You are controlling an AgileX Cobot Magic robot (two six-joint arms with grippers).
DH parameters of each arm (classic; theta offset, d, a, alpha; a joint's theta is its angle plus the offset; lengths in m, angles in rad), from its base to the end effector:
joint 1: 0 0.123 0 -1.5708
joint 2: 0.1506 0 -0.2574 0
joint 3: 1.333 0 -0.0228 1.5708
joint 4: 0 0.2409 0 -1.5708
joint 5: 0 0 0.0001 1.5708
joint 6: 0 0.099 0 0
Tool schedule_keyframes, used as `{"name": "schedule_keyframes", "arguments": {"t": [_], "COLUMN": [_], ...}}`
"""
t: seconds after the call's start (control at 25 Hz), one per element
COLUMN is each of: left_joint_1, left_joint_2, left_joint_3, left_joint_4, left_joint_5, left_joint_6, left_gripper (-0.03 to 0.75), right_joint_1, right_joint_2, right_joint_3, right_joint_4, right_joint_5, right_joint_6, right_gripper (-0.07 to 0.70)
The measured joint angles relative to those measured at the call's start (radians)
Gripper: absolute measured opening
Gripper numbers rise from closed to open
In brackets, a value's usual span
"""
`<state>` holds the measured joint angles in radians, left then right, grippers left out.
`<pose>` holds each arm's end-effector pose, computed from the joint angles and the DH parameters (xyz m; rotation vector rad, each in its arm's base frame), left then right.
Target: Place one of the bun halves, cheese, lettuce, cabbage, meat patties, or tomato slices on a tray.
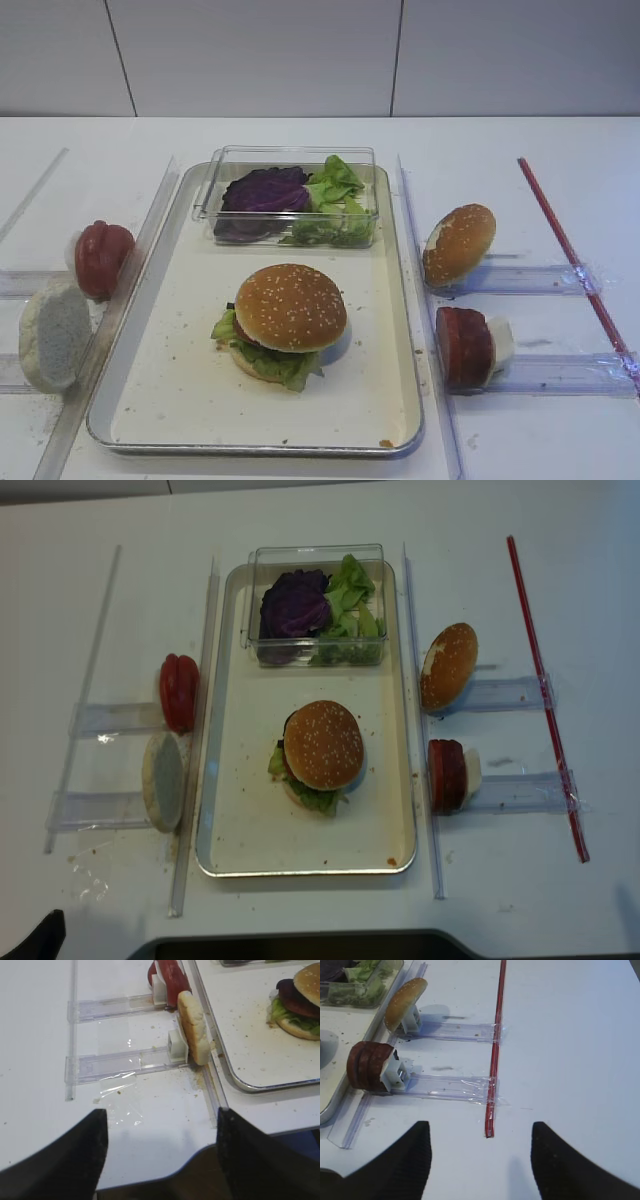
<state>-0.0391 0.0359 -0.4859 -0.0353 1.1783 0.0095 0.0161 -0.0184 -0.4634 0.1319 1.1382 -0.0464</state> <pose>0.0215 -0.0041 0.2544 0.0569 2.2112 -0.0600 0.0182 0.0121 0.2531 -0.0777 2.1341 0.1427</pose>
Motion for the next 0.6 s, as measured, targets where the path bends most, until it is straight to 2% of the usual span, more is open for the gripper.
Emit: {"name": "schedule_keyframes", "arguments": {"t": [0.6], "left_joint_1": [0.000], "left_joint_2": [0.000], "left_joint_3": [0.000], "left_joint_4": [0.000], "left_joint_5": [0.000], "left_joint_6": [0.000], "left_gripper": [0.428], "right_joint_1": [0.000], "right_joint_2": [0.000], "right_joint_3": [0.000], "right_joint_4": [0.000], "right_joint_5": [0.000], "right_joint_6": [-0.002], "right_gripper": [0.454]}}
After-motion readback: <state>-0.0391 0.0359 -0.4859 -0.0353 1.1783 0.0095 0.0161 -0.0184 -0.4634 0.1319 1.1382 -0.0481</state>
